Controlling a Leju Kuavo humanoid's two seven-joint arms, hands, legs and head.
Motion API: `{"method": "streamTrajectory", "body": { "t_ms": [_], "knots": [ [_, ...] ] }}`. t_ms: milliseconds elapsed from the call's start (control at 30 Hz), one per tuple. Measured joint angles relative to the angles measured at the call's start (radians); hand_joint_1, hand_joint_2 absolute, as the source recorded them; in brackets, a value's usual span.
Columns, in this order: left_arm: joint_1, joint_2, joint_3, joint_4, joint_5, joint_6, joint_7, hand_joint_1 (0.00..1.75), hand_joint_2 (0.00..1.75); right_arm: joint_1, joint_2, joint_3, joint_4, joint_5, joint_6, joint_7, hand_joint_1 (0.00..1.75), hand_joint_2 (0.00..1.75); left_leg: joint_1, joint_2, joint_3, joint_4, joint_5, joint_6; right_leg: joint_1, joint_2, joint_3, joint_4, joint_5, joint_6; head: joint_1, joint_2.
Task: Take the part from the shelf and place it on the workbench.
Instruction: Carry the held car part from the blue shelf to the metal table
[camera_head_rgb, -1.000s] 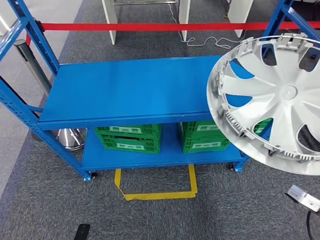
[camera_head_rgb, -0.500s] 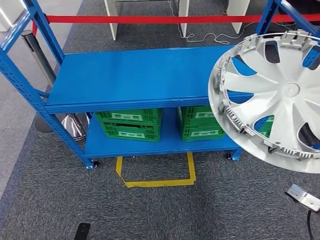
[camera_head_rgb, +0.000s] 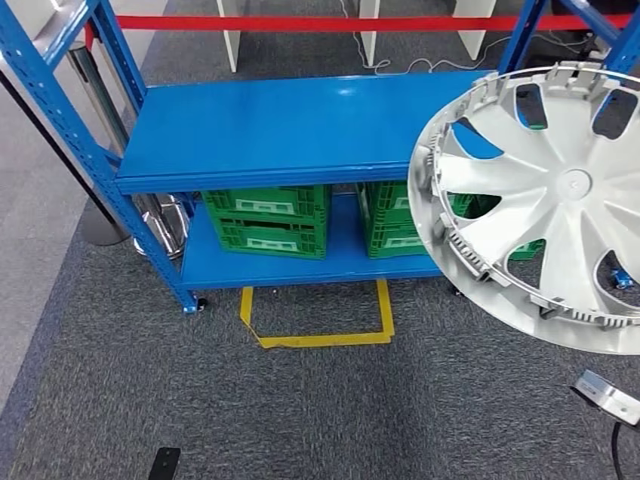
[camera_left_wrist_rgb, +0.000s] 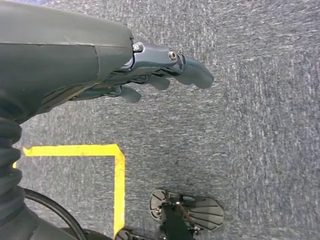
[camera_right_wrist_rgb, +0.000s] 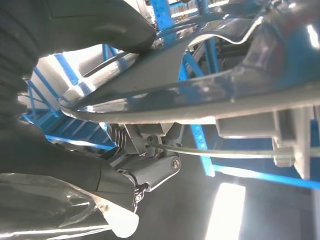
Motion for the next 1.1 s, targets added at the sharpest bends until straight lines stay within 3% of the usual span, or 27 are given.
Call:
{"method": "streamTrajectory", "body": {
  "t_ms": [67, 100, 167, 233, 267, 300, 333, 433, 500, 567, 600, 667, 733, 767, 800, 833, 900, 967, 1033, 1100],
  "knots": [
    [0.001, 0.001, 0.0, 0.0, 0.0, 0.0, 0.0, 0.0, 1.75, 0.002, 0.0, 0.0, -0.001, 0.0, 0.0, 0.0, 1.75, 1.75, 0.001, -0.001, -0.009, 0.006, 0.012, -0.009, 0.001, -0.001, -0.011, -0.01, 0.001, -0.013, 0.001, 0.0],
    [0.003, 0.001, 0.0, 0.0, 0.0, 0.0, 0.0, 0.0, 1.75, 0.001, 0.0, 0.0, -0.001, 0.0, 0.0, 0.001, 1.75, 1.75, 0.003, -0.002, -0.014, 0.015, -0.001, -0.015, 0.0, -0.002, -0.02, -0.009, 0.009, -0.021, 0.0, 0.0],
    [0.005, 0.002, 0.0, 0.0, 0.0, 0.0, 0.0, 0.0, 1.75, 0.001, 0.0, 0.001, -0.001, 0.0, 0.0, 0.001, 1.75, 1.75, 0.009, -0.003, -0.034, 0.083, -0.081, -0.031, -0.004, -0.005, -0.041, -0.008, 0.03, -0.035, -0.004, 0.0],
    [0.005, 0.001, 0.0, 0.0, 0.0, 0.0, 0.0, 0.0, 1.75, 0.001, 0.0, 0.0, -0.001, 0.0, 0.0, 0.001, 1.75, 1.75, 0.017, -0.004, -0.059, 0.214, -0.18, -0.043, -0.003, -0.005, -0.063, -0.006, 0.053, -0.04, -0.008, 0.0],
    [0.004, 0.001, 0.0, 0.0, 0.0, 0.0, 0.0, 0.0, 1.75, 0.001, 0.0, 0.0, -0.001, 0.0, 0.0, 0.001, 1.75, 1.75, 0.02, -0.004, -0.064, 0.27, -0.201, -0.047, -0.003, -0.005, -0.076, -0.004, 0.065, -0.039, -0.008, 0.0],
    [0.004, 0.001, 0.0, 0.0, 0.0, 0.0, 0.0, 0.0, 1.75, 0.001, 0.0, 0.001, -0.001, 0.0, 0.0, 0.001, 1.75, 1.75, 0.023, -0.004, -0.057, 0.296, -0.201, -0.05, -0.003, -0.004, -0.09, 0.0, 0.075, -0.037, -0.008, 0.0],
    [0.004, 0.001, 0.0, 0.0, 0.0, 0.0, 0.0, 0.0, 1.75, 0.001, 0.0, 0.0, -0.001, 0.0, 0.0, 0.001, 1.75, 1.75, 0.026, -0.004, -0.033, 0.285, -0.183, -0.051, -0.003, -0.004, -0.106, 0.005, 0.083, -0.036, -0.009, 0.0],
    [0.003, 0.001, 0.0, 0.0, 0.0, 0.0, 0.0, 0.0, 1.75, 0.001, 0.0, 0.0, -0.001, 0.0, 0.0, 0.001, 1.75, 1.75, 0.029, -0.006, 0.107, 0.086, -0.135, -0.044, -0.003, -0.004, -0.139, 0.02, 0.1, -0.025, -0.009, 0.0],
    [0.002, 0.001, 0.0, 0.0, 0.0, 0.0, 0.0, 0.0, 1.75, 0.0, 0.0, 0.0, -0.001, 0.0, 0.0, 0.001, 1.75, 1.75, 0.025, -0.008, 0.155, -0.001, -0.137, -0.035, -0.003, -0.005, -0.151, 0.024, 0.111, -0.014, -0.008, 0.0],
    [0.003, 0.001, 0.0, 0.0, -0.004, 0.0, 0.002, 0.0, 1.75, 0.002, 0.0, -0.001, -0.001, -0.001, 0.0, 0.001, 1.75, 1.75, 0.021, -0.007, 0.149, -0.012, -0.128, -0.023, -0.007, -0.005, -0.158, 0.024, 0.124, 0.0, -0.008, 0.0],
    [0.003, 0.001, -0.001, 0.0, -0.01, -0.003, 0.006, 0.0, 1.75, 0.006, 0.0, -0.002, -0.002, -0.004, 0.001, 0.003, 1.75, 1.75, 0.02, -0.004, 0.143, -0.015, -0.118, -0.015, -0.009, -0.004, -0.165, 0.029, 0.117, 0.005, -0.008, 0.0],
    [-0.002, 0.001, -0.007, 0.0, -0.023, -0.008, 0.017, 0.0, 1.75, 0.023, 0.0, -0.013, -0.006, -0.018, 0.001, 0.004, 1.75, 1.75, 0.02, 0.0, 0.124, -0.021, -0.094, 0.003, -0.012, -0.001, -0.192, 0.086, 0.054, 0.01, -0.005, 0.0],
    [-0.006, 0.0, -0.014, 0.0, -0.03, -0.011, 0.027, 0.0, 1.75, 0.044, -0.001, -0.03, -0.014, -0.037, 0.002, -0.001, 1.75, 1.75, 0.015, 0.0, 0.096, -0.018, -0.076, 0.013, -0.011, 0.001, -0.232, 0.212, -0.039, 0.012, -0.001, 0.0],
    [-0.007, 0.0, -0.016, 0.0, -0.031, -0.012, 0.029, 0.0, 1.75, 0.053, -0.001, -0.037, -0.017, -0.045, 0.002, -0.004, 1.75, 1.75, 0.012, 0.0, 0.082, -0.016, -0.067, 0.015, -0.01, 0.002, -0.245, 0.272, -0.066, 0.013, 0.0, 0.0],
    [-0.008, -0.001, -0.017, 0.0, -0.031, -0.013, 0.03, 0.0, 1.75, 0.061, -0.001, -0.043, -0.019, -0.05, 0.003, -0.008, 1.75, 1.75, 0.01, 0.001, 0.068, -0.014, -0.057, 0.015, -0.009, 0.002, -0.245, 0.306, -0.07, 0.013, 0.0, 0.0],
    [-0.008, -0.001, -0.018, 0.0, -0.031, -0.013, 0.03, 0.0, 1.75, 0.067, -0.001, -0.047, -0.022, -0.053, 0.004, -0.011, 1.75, 1.75, 0.009, 0.002, 0.054, -0.012, -0.048, 0.014, -0.008, 0.002, -0.227, 0.306, -0.053, 0.013, 0.0, 0.0],
    [-0.01, -0.001, -0.021, 0.0, -0.031, -0.013, 0.03, 0.0, 1.75, 0.074, -0.001, -0.055, -0.027, -0.054, 0.004, -0.018, 1.75, 1.75, 0.008, 0.004, 0.027, -0.005, -0.031, 0.01, -0.007, 0.001, -0.143, 0.204, 0.004, 0.01, 0.0, 0.0],
    [-0.013, -0.002, -0.023, 0.0, -0.031, -0.012, 0.03, 0.0, 1.75, 0.075, -0.001, -0.062, -0.033, -0.052, 0.005, -0.021, 1.75, 1.75, 0.005, 0.004, 0.005, 0.006, -0.016, 0.003, -0.004, 0.001, -0.047, 0.064, 0.017, 0.006, 0.0, 0.0],
    [-0.013, -0.002, -0.024, 0.0, -0.031, -0.01, 0.03, 0.0, 1.75, 0.078, -0.001, -0.069, -0.039, -0.05, 0.005, -0.023, 1.75, 1.75, 0.004, 0.004, -0.007, 0.011, 0.003, -0.005, 0.0, 0.001, -0.018, 0.004, 0.006, 0.0, 0.0, 0.0],
    [-0.011, -0.001, -0.024, 0.0, -0.032, -0.009, 0.03, 0.0, 1.75, 0.083, 0.0, -0.074, -0.041, -0.054, 0.007, -0.023, 1.75, 1.75, 0.004, 0.002, -0.015, 0.012, 0.01, -0.015, -0.001, 0.0, -0.04, 0.002, 0.019, -0.012, 0.002, 0.0]
  ]
}}
